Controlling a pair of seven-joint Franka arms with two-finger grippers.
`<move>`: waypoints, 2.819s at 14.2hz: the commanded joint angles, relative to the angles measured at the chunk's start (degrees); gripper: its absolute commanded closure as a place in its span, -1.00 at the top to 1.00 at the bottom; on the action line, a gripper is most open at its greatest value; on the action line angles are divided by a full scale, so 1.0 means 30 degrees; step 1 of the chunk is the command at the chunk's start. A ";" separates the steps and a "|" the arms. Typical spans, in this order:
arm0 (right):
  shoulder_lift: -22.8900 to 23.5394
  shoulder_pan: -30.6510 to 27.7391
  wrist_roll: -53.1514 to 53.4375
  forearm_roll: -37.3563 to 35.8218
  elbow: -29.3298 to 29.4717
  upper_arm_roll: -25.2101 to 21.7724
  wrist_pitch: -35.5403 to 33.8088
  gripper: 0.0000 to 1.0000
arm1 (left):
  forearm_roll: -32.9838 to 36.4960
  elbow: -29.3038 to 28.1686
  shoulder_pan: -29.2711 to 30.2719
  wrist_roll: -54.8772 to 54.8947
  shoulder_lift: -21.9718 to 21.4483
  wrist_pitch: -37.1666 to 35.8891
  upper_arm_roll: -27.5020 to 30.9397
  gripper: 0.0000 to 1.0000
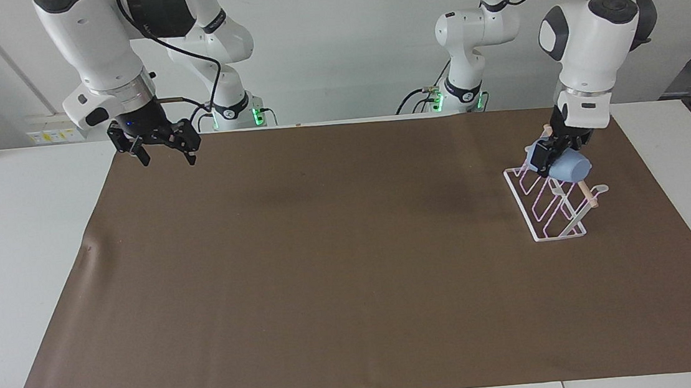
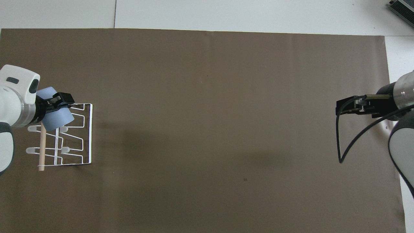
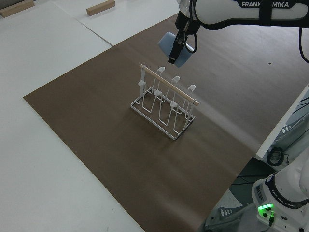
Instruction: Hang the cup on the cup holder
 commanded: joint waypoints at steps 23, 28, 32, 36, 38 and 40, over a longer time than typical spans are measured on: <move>-0.0677 -0.0194 -0.0434 -0.0128 0.0101 0.0182 -0.0332 1.00 | 1.4177 -0.2600 -0.4039 -1.9716 0.0428 -0.0944 -0.0331 -1.00; -0.0677 -0.0194 -0.0434 -0.0128 0.0101 0.0182 -0.0332 1.00 | 1.4827 -0.2512 -0.2984 -1.9835 0.0987 0.0993 -0.0302 -1.00; -0.0677 -0.0194 -0.0434 -0.0128 0.0101 0.0182 -0.0332 1.00 | 1.4973 -0.2191 -0.2689 -1.9806 0.1076 0.1142 -0.0301 -1.00; -0.0677 -0.0194 -0.0434 -0.0128 0.0101 0.0182 -0.0332 1.00 | 1.4973 -0.1752 -0.2896 -1.9835 0.1105 0.0408 -0.0330 -1.00; -0.0677 -0.0194 -0.0434 -0.0128 0.0101 0.0153 -0.0332 1.00 | 1.5002 -0.1342 -0.2896 -1.9806 0.1339 0.0202 -0.0330 -1.00; -0.0677 -0.0194 -0.0434 -0.0128 0.0101 0.0182 -0.0332 1.00 | 1.5003 -0.1310 -0.2633 -1.9806 0.1543 0.0552 -0.0330 -1.00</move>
